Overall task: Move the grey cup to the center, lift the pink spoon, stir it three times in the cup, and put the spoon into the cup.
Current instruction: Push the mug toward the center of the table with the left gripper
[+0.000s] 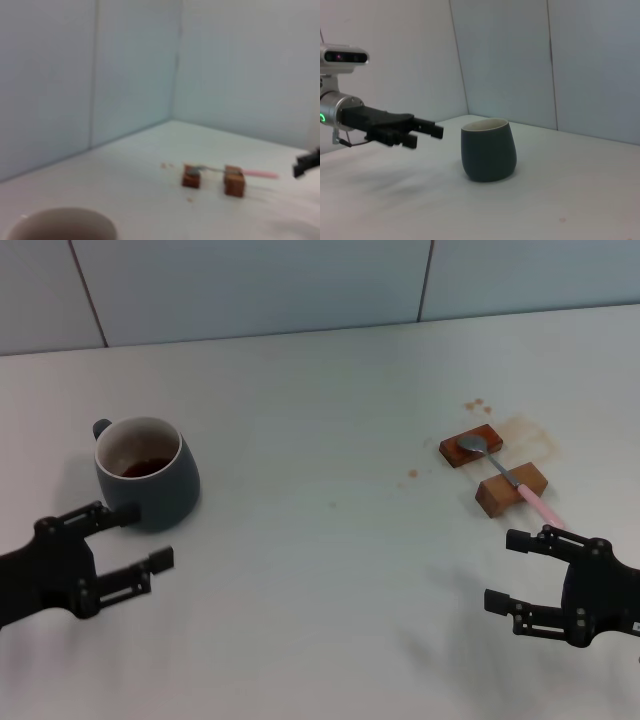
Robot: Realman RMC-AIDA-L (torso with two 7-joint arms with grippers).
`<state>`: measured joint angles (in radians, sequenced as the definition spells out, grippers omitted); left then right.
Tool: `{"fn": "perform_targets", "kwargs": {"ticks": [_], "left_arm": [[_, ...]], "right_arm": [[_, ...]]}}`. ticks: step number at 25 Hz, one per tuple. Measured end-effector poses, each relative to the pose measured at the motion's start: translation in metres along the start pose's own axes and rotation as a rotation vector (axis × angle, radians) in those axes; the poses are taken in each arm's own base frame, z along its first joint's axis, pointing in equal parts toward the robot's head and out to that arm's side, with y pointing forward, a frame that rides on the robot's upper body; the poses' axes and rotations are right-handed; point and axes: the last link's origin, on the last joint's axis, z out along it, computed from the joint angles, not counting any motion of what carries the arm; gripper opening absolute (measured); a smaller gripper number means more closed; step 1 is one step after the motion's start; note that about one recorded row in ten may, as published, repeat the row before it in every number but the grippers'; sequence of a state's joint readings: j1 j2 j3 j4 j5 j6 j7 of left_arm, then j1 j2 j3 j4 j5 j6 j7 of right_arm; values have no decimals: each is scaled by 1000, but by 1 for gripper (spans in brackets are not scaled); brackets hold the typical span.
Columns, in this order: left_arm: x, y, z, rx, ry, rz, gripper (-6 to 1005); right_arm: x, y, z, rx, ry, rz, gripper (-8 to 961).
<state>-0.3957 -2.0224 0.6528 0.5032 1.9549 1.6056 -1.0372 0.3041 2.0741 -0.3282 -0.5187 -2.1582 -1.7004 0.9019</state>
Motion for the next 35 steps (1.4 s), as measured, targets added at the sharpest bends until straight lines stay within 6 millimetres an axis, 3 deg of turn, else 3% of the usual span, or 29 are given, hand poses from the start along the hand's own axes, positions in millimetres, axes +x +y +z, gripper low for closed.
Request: {"fn": "perform_targets", "kwargs": {"ticks": [6,11,17,20,22,26,28,31,35], "left_arm": [[4,-6,-7,84,80,-29,774],[4,-5,-8,77,81,-28,649],[5,-5,-8,76,83,-26,415],[9,-6,-7,89,116,-26,184],[14,-9,-9,121,160,-23,123],[24,-22,-20,271,294,14,2],[24,-29,-26,377,341,40,1],[14,-37,-31,552,366,95,0],[-2,-47,-25,741,262,263,-2]], "right_arm": [[0,0,1,1,-3,2,828],[0,0,1,4,-2,2,827],[0,-1,4,4,-4,7,827],[0,-1,4,2,-5,7,827],[0,-1,5,2,-6,6,827],[-1,-3,5,12,-7,6,827],[-1,-3,5,15,-7,4,828],[-2,-4,7,15,-10,3,828],[-3,-5,9,14,-12,0,828]]}}
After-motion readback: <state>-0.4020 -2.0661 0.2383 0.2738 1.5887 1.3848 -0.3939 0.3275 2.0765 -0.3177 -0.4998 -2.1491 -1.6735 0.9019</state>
